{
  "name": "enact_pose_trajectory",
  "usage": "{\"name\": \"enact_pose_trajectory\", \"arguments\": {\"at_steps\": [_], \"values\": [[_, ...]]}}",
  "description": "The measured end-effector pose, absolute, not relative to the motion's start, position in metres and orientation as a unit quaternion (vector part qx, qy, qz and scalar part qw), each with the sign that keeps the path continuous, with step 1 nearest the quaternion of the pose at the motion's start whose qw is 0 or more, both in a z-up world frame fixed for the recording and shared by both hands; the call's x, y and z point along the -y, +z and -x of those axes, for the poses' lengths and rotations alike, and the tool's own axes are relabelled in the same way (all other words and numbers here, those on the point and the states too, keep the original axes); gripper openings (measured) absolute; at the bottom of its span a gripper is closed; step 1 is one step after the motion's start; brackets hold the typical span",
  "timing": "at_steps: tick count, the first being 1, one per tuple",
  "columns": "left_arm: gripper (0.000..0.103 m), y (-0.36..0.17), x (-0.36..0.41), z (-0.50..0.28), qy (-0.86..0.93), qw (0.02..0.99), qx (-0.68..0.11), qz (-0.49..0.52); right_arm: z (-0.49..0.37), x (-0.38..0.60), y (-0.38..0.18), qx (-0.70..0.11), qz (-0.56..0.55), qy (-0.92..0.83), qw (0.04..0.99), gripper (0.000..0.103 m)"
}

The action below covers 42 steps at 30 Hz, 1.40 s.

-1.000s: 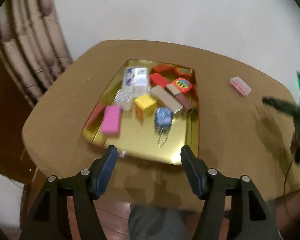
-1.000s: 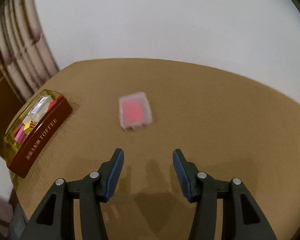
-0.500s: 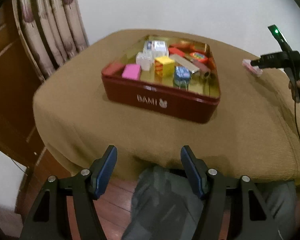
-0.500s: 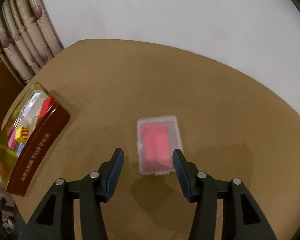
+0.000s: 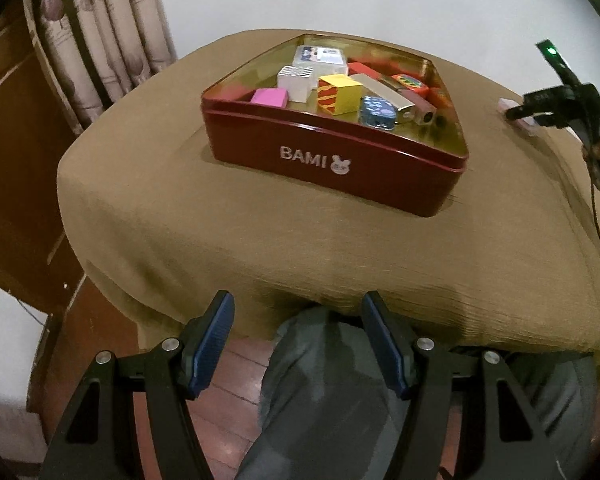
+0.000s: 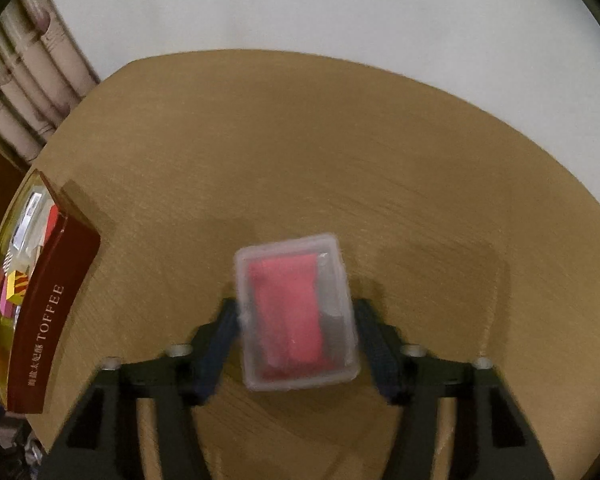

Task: Organize rigid objects
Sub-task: 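Grasp the clear box with pink contents with the right gripper, then lower the clear box into the tin and open the right gripper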

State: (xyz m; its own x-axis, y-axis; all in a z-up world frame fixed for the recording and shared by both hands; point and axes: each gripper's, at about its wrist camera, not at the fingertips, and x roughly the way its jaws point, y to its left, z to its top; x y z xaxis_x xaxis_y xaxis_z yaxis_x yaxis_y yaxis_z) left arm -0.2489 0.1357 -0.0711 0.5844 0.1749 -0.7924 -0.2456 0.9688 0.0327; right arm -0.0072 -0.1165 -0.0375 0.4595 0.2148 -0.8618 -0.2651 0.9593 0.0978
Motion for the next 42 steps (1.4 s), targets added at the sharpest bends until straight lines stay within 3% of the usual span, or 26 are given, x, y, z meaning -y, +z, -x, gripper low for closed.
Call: {"name": "enact_pose_trajectory", "arguments": {"at_steps": [5, 12, 19, 22, 34, 42], "values": [[0.062, -0.064, -0.149, 0.258, 0.136, 0.887, -0.438, 0.055, 0.052, 0.107, -0.003, -0.459, -0.006, 0.183, 0.869, 0.056], [0.062, -0.060, -0.165, 0.273, 0.150, 0.885, -0.437, 0.063, 0.129, 0.008, 0.055, -0.437, -0.025, 0.346, 0.830, 0.056], [0.062, -0.048, -0.175, 0.283, 0.158, 0.893, -0.418, 0.045, 0.155, -0.113, 0.024, -0.476, 0.002, 0.408, 0.779, 0.056], [0.066, -0.046, -0.183, 0.285, 0.156, 0.894, -0.417, 0.055, 0.152, -0.136, 0.006, -0.491, 0.023, 0.399, 0.774, 0.056], [0.067, -0.054, -0.186, 0.282, 0.143, 0.887, -0.433, 0.069, 0.139, -0.169, -0.026, -0.517, 0.088, 0.350, 0.776, 0.057], [0.067, -0.046, -0.183, 0.279, 0.133, 0.899, -0.414, 0.047, 0.146, -0.185, -0.028, -0.475, 0.122, 0.310, 0.814, 0.057]]}}
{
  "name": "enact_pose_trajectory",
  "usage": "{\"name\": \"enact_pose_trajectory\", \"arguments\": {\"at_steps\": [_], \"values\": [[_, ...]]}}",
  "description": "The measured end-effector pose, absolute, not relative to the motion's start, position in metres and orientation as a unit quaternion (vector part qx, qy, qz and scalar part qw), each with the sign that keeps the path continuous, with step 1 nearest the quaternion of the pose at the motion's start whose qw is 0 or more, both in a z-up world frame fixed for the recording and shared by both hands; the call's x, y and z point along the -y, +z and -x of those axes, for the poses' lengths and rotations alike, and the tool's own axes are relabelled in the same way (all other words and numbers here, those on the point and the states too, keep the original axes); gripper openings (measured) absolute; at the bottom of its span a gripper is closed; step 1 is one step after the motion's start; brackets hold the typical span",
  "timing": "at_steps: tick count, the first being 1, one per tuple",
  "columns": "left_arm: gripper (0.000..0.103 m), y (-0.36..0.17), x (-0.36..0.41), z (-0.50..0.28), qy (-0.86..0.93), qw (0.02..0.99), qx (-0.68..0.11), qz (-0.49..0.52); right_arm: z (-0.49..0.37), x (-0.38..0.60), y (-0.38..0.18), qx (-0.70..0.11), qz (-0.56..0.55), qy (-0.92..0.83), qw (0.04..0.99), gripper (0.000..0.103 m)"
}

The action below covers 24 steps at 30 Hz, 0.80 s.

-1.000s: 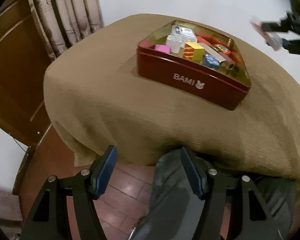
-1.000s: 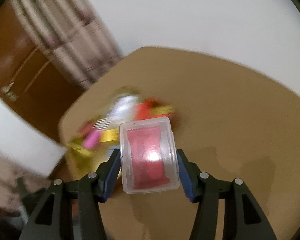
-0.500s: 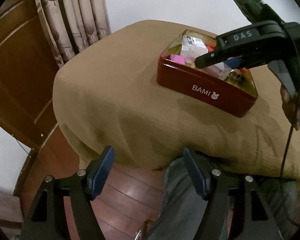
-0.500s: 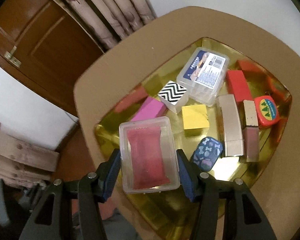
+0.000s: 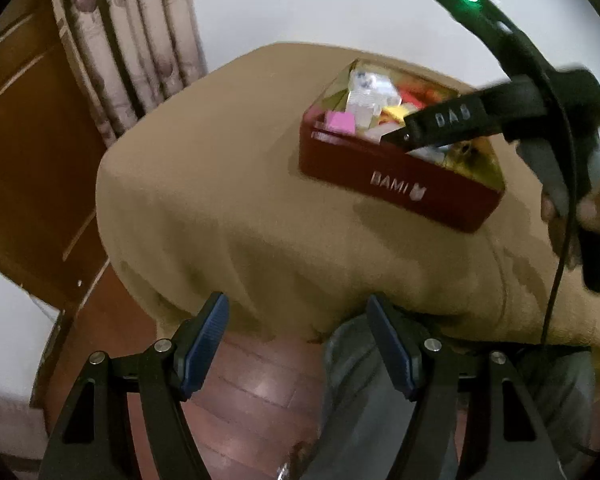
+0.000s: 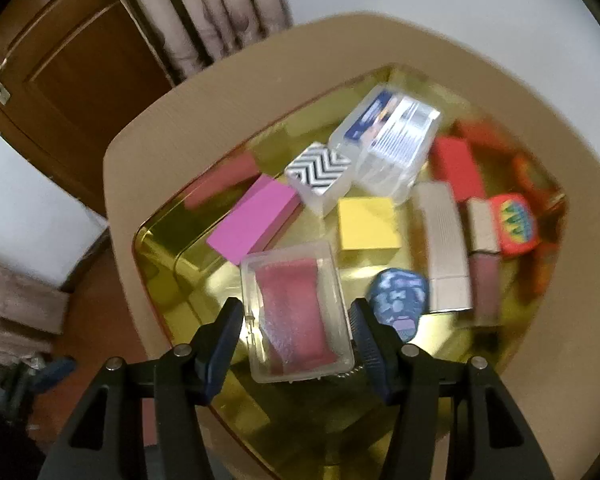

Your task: Organize rigid objects

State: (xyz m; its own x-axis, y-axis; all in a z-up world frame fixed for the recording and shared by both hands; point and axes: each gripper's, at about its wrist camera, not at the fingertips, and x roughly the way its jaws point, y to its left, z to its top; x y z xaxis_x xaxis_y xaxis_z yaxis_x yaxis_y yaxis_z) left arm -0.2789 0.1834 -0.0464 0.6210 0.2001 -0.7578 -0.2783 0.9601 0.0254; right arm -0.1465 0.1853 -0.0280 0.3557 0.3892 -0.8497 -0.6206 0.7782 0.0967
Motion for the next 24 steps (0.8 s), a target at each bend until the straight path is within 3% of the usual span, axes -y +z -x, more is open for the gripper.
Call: {"name": "enact_pose_trajectory", "arguments": {"at_steps": [5, 7, 9, 11, 17, 24], "values": [[0.067, -0.035, -0.188, 0.264, 0.114, 0.918, -0.379, -0.004, 0.201, -0.154, 0.012, -0.349, 0.065, 0.276, 0.893, 0.057], [0.067, -0.034, -0.190, 0.258, 0.117, 0.921, -0.371, -0.025, 0.229, -0.146, 0.025, -0.289, 0.054, 0.238, 0.926, 0.064], [0.067, -0.031, -0.192, 0.253, 0.106, 0.925, -0.363, -0.025, 0.259, -0.141, 0.033, -0.233, 0.040, 0.194, 0.952, 0.081], [0.067, -0.026, -0.193, 0.253, 0.099, 0.934, -0.343, -0.020, 0.278, -0.129, 0.038, -0.194, 0.023, 0.155, 0.968, 0.082], [0.067, -0.017, -0.192, 0.249, 0.092, 0.944, -0.316, -0.031, 0.301, -0.095, 0.042, -0.133, -0.064, 0.058, 0.987, 0.082], [0.068, -0.013, -0.190, 0.246, 0.083, 0.948, -0.303, -0.044, 0.302, -0.084, 0.036, -0.132, -0.070, 0.020, 0.989, 0.082]]}}
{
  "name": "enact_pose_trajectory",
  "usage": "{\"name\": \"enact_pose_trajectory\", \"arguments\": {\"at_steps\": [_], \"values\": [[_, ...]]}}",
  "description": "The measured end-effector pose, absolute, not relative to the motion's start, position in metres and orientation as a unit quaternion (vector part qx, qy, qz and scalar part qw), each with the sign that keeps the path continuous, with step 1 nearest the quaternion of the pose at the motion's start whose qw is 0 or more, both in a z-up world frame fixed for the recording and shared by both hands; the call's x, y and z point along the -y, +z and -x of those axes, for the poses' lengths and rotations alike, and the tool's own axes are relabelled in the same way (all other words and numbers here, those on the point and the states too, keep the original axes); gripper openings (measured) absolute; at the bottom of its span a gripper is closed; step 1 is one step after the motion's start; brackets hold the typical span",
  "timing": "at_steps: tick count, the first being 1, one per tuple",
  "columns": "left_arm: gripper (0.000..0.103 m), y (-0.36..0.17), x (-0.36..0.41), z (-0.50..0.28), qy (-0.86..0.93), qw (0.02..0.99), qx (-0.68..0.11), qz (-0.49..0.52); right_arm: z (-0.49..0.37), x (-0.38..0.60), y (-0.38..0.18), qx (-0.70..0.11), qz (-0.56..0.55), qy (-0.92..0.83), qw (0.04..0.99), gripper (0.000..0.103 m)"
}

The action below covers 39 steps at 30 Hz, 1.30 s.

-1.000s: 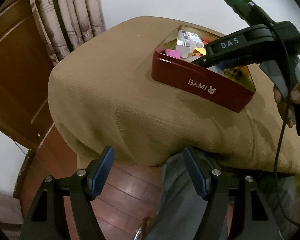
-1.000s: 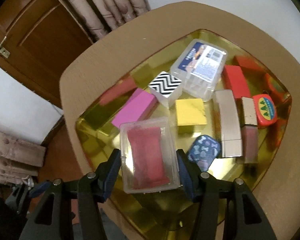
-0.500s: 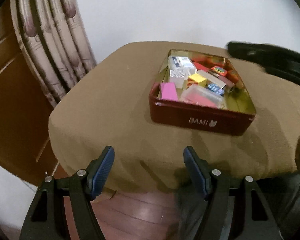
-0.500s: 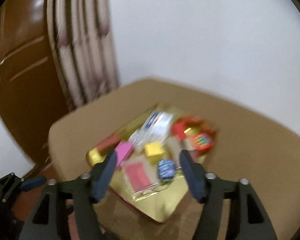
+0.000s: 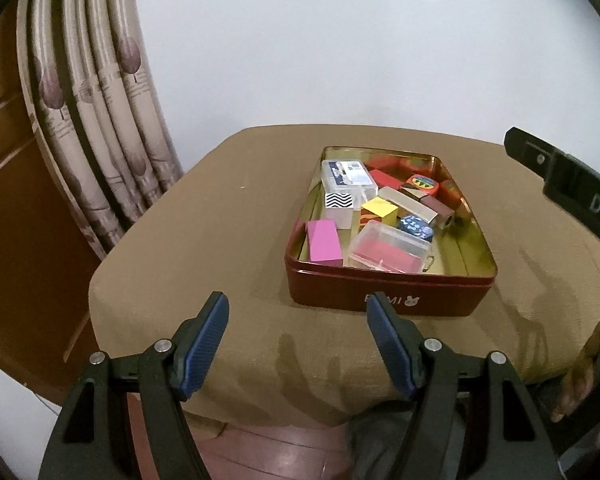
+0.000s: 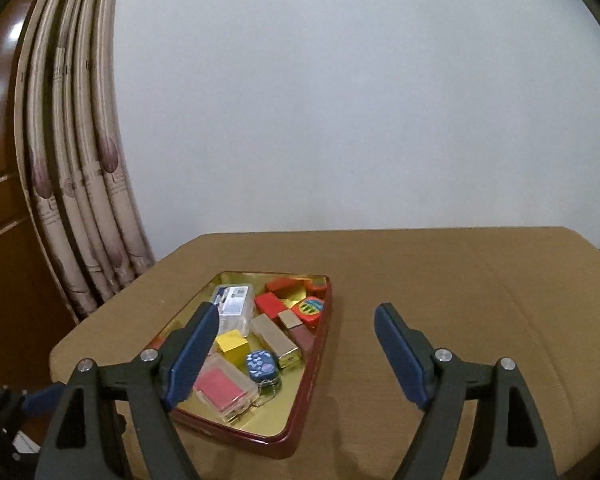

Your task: Organize rigid objects

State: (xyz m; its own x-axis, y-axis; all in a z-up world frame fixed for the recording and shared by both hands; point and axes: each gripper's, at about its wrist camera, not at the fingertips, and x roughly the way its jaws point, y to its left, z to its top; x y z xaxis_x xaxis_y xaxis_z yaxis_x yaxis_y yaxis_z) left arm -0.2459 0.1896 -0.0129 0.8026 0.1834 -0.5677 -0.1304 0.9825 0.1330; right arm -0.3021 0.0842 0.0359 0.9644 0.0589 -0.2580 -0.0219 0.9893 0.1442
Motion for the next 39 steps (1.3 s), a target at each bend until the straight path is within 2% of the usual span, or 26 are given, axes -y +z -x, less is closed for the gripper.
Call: {"name": "enact_pose_trajectory", "arguments": {"at_steps": [5, 11, 16, 23, 33, 39], "values": [[0.068, -0.013, -0.192, 0.246, 0.078, 0.950, -0.300, -0.036, 0.310, -0.102, 0.035, -0.109, -0.018, 0.014, 0.994, 0.082], [0.068, -0.010, -0.196, 0.247, 0.074, 0.953, -0.293, -0.031, 0.328, -0.096, 0.033, -0.070, -0.060, 0.006, 0.996, 0.082], [0.068, -0.008, -0.198, 0.246, 0.072, 0.954, -0.289, -0.031, 0.326, -0.080, 0.026, -0.072, -0.115, 0.015, 0.991, 0.082], [0.068, -0.006, -0.198, 0.243, 0.066, 0.956, -0.283, -0.027, 0.320, -0.089, 0.023, -0.078, -0.093, -0.008, 0.993, 0.083], [0.086, 0.001, -0.199, 0.244, 0.056, 0.967, -0.247, -0.027, 0.315, -0.092, 0.018, -0.077, -0.103, -0.034, 0.991, 0.083], [0.087, 0.004, -0.199, 0.240, 0.043, 0.969, -0.241, -0.031, 0.309, -0.090, 0.011, -0.101, -0.119, -0.035, 0.987, 0.083]]}}
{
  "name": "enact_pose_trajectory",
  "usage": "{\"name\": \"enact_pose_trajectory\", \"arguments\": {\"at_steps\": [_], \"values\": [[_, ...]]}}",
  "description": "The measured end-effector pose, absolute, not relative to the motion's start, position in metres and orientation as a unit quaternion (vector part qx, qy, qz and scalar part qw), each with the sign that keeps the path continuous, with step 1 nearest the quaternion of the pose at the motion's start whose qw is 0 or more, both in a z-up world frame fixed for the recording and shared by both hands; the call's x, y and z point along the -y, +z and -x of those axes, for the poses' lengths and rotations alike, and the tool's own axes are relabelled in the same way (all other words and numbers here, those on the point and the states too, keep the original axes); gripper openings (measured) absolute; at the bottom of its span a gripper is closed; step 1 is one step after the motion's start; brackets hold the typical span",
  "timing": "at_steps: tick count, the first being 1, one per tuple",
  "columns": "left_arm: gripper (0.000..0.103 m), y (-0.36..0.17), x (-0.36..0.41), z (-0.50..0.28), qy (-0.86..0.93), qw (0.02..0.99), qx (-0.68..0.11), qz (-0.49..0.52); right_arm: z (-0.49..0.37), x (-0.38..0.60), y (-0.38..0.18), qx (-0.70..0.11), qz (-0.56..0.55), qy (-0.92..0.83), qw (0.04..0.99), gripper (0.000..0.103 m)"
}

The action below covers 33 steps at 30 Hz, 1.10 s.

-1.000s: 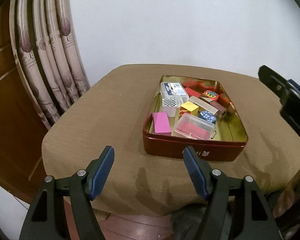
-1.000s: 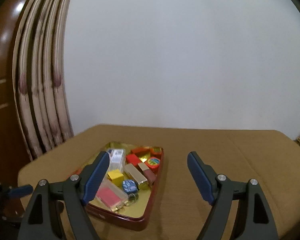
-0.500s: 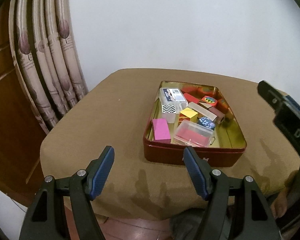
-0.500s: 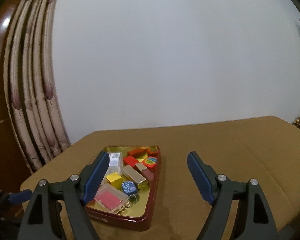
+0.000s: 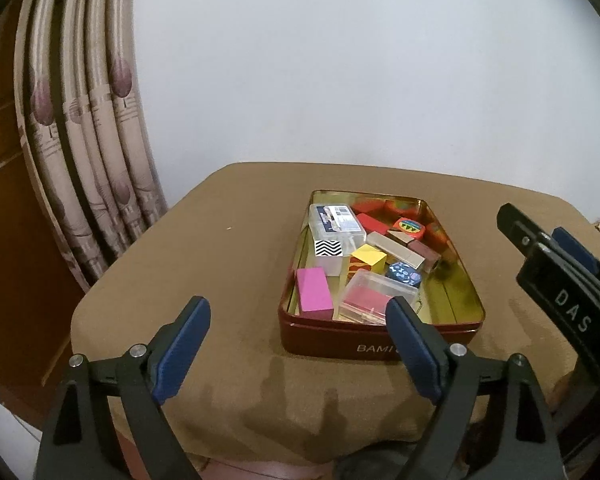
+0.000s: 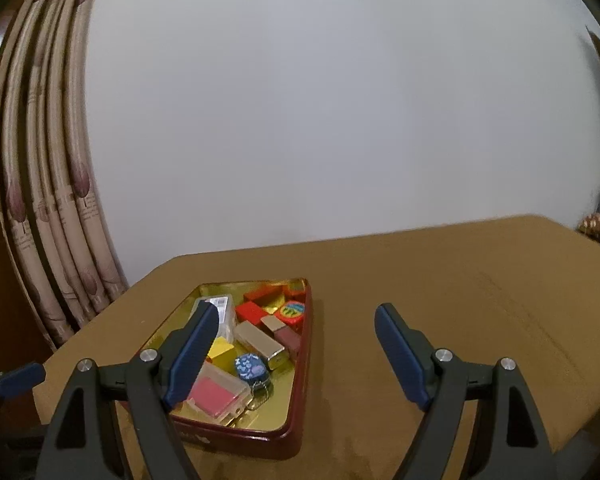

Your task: Organize rigid objects

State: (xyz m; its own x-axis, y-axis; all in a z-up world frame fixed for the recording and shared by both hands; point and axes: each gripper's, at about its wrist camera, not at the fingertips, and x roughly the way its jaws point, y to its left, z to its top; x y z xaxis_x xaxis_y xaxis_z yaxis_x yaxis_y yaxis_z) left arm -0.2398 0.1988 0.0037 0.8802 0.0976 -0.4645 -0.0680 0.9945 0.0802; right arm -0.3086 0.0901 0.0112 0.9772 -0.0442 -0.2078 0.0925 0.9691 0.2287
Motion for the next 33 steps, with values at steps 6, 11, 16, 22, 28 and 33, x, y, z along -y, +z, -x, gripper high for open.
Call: {"name": "enact_pose_trajectory", "arguments": {"at_steps": [6, 11, 16, 22, 28, 33], "values": [[0.087, 0.005, -0.194, 0.233, 0.035, 0.968, -0.244, -0.043, 0.302, -0.087, 0.008, -0.115, -0.129, -0.032, 0.984, 0.083], [0.087, 0.004, -0.190, 0.226, 0.025, 0.966, -0.252, -0.045, 0.298, -0.086, 0.005, -0.121, -0.126, -0.035, 0.984, 0.083], [0.087, 0.002, -0.185, 0.222, 0.015, 0.965, -0.256, -0.049, 0.295, -0.086, 0.002, -0.125, -0.122, -0.041, 0.984, 0.083], [0.087, 0.002, -0.187, 0.217, 0.009, 0.964, -0.263, -0.043, 0.292, -0.083, 0.001, -0.127, -0.126, -0.047, 0.983, 0.083], [0.087, 0.003, -0.190, 0.215, 0.012, 0.963, -0.265, -0.039, 0.286, -0.086, 0.001, -0.134, -0.123, -0.049, 0.982, 0.083], [0.087, 0.002, -0.192, 0.212, 0.015, 0.961, -0.272, -0.042, 0.283, -0.091, 0.001, -0.136, -0.119, -0.046, 0.983, 0.083]]}}
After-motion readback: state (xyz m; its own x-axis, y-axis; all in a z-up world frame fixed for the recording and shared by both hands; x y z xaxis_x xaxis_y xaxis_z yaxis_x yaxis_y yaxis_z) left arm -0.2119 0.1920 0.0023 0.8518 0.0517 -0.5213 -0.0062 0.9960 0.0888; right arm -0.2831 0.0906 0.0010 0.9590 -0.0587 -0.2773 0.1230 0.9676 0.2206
